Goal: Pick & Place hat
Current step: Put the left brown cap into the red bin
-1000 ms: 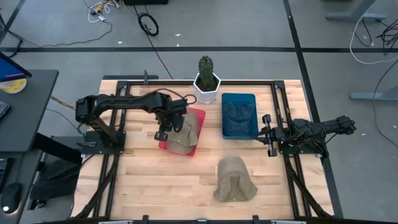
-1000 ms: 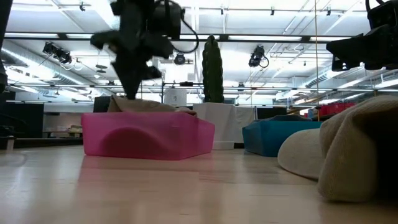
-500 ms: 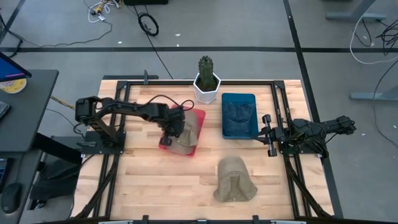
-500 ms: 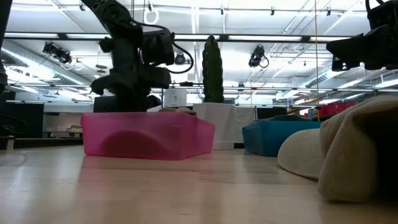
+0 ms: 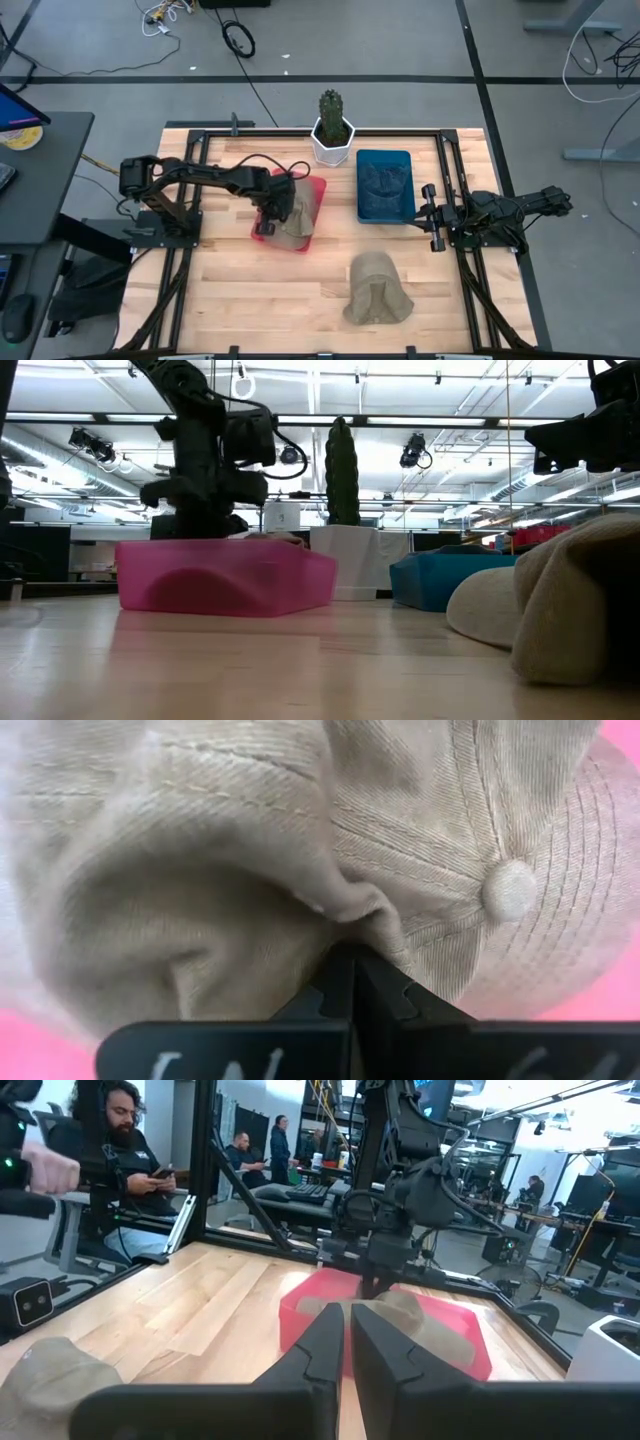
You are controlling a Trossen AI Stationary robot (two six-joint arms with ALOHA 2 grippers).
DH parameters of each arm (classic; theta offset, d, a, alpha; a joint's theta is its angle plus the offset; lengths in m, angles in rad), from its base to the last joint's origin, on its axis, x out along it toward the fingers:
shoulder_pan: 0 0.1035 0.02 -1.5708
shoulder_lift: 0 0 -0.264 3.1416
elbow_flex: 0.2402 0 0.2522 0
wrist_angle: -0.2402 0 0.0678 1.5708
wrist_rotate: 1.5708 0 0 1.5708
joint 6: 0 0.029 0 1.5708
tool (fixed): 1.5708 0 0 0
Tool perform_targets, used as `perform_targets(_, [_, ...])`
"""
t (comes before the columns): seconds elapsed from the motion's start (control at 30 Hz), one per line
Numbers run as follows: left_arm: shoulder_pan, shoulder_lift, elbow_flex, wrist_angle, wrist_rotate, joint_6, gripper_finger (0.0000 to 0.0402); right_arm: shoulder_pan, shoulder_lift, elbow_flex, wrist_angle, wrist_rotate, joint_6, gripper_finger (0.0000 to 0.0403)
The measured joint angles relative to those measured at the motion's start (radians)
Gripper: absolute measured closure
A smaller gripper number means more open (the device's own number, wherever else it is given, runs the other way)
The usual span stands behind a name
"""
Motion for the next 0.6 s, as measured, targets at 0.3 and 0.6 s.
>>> perform_targets(0.3, [-0.057, -0.014, 0.197, -0.253, -0.122, -0.012, 0.0395, 0.0, 0.0, 0.0, 0.0, 0.0, 0.0, 0.0378])
perform_targets(0.6, [-0.076, -0.013, 0.261, -0.176, -0.249, 0.025, 0.0393, 0.0, 0.0, 0.0, 0.0, 0.0, 0.0, 0.0378])
